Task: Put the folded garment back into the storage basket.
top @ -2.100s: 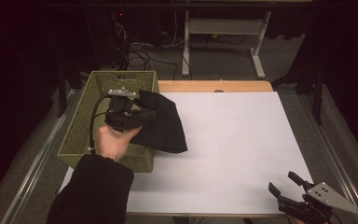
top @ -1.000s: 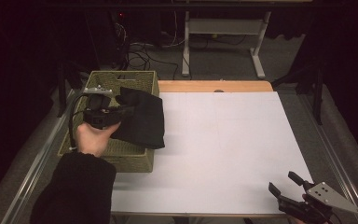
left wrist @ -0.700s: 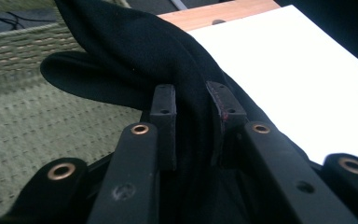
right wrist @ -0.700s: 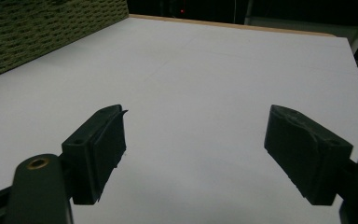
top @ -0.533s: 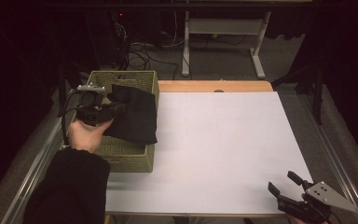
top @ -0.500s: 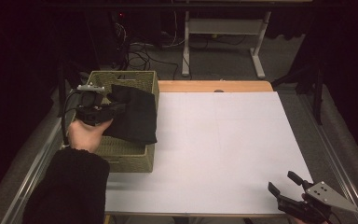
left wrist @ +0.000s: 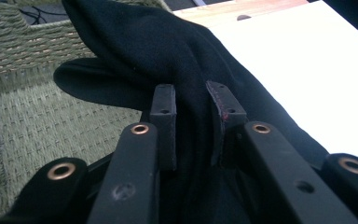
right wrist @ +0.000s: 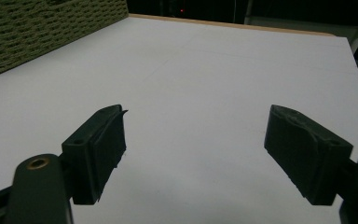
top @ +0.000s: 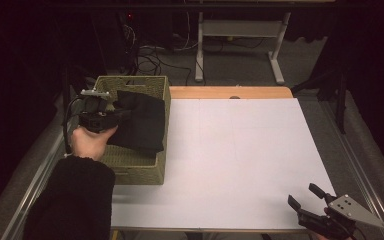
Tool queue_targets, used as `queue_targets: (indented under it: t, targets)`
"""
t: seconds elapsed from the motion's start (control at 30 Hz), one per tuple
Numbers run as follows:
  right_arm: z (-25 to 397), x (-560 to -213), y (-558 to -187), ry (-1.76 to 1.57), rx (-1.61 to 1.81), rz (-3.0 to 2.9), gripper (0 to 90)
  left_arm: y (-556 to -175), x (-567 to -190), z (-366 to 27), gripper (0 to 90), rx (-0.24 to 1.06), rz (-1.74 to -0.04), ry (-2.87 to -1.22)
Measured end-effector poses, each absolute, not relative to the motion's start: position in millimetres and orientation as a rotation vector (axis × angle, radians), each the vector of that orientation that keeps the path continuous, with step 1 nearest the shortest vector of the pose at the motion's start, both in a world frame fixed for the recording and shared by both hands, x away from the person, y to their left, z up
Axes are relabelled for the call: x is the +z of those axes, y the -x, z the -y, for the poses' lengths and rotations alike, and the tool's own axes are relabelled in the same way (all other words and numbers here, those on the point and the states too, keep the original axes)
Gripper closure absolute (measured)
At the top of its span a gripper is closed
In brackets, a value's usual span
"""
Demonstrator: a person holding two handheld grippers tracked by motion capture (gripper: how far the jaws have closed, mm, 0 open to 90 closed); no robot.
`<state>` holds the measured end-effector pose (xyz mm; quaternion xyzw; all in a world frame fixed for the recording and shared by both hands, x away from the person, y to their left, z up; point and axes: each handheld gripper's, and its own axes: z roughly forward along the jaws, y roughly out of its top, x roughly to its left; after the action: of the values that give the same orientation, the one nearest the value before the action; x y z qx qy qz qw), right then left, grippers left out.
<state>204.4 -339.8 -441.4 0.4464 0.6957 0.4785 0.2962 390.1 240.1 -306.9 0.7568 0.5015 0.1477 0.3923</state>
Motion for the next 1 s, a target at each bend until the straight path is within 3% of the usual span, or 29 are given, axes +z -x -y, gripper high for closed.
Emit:
queue_targets:
  t: [0.43, 1.0]
  targets:
    - [340, -442, -204, -1.185, 1.263, -1.849, 21.1, -400, -320, -252, 71.5, 0.367, -1.353, -1.926]
    - [339, -441, -205, -1.176, 1.264, -1.852, 21.1, -420, -339, -236, 71.2, 0.334, -1.356, -2.008]
